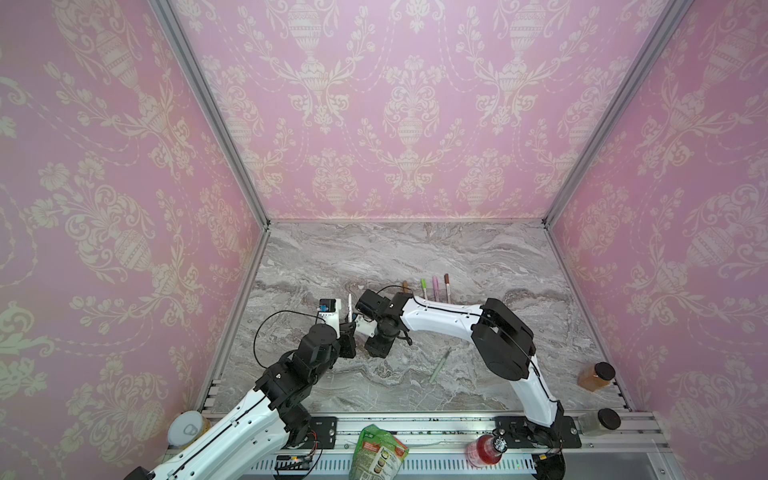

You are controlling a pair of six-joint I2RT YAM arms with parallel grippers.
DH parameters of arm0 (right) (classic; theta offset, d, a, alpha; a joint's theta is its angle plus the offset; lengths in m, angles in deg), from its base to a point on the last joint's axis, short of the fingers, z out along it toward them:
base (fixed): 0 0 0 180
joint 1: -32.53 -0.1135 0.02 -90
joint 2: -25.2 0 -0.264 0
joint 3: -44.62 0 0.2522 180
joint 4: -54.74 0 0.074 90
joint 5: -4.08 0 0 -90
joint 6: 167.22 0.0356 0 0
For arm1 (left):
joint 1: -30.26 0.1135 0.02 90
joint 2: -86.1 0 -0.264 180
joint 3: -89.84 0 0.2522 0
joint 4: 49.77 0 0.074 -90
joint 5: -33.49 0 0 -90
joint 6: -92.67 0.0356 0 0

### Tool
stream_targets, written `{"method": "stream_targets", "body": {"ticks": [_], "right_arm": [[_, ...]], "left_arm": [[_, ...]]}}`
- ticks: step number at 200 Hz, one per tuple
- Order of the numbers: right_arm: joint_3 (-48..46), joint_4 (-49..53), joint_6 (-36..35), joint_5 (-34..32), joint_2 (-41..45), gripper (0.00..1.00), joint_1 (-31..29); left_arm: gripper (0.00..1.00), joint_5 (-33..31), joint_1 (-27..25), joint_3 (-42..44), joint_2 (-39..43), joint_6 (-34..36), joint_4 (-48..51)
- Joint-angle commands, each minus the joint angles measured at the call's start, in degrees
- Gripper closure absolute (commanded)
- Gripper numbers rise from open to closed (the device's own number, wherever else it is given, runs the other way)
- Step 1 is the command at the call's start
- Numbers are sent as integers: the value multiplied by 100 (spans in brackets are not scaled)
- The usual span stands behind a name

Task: Insert the pens into the pen caps
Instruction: 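Lower the right gripper over the yellow cap and grasp it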

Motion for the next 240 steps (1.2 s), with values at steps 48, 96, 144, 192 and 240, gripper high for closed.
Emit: {"method": "stream_targets", "body": {"ticks": [48, 96, 144, 192, 240], "right_arm": [[-758, -832, 467, 192, 836, 41, 158], [-1194, -1293, 415, 237, 1357, 43, 330], [-1005, -870, -822, 283, 1198, 46, 315], [-706, -746, -1798, -1, 879, 46, 177], [-224, -395, -2244, -275, 343, 48, -19]], "left_arm": [[100, -11, 36, -209, 82, -35, 119], [100, 37, 38, -203, 83, -46, 107], [100, -38, 30, -367, 218, 18, 311], [100, -57, 31, -327, 333, -49, 379], [100, -75, 33, -340, 287, -17, 369]]}}
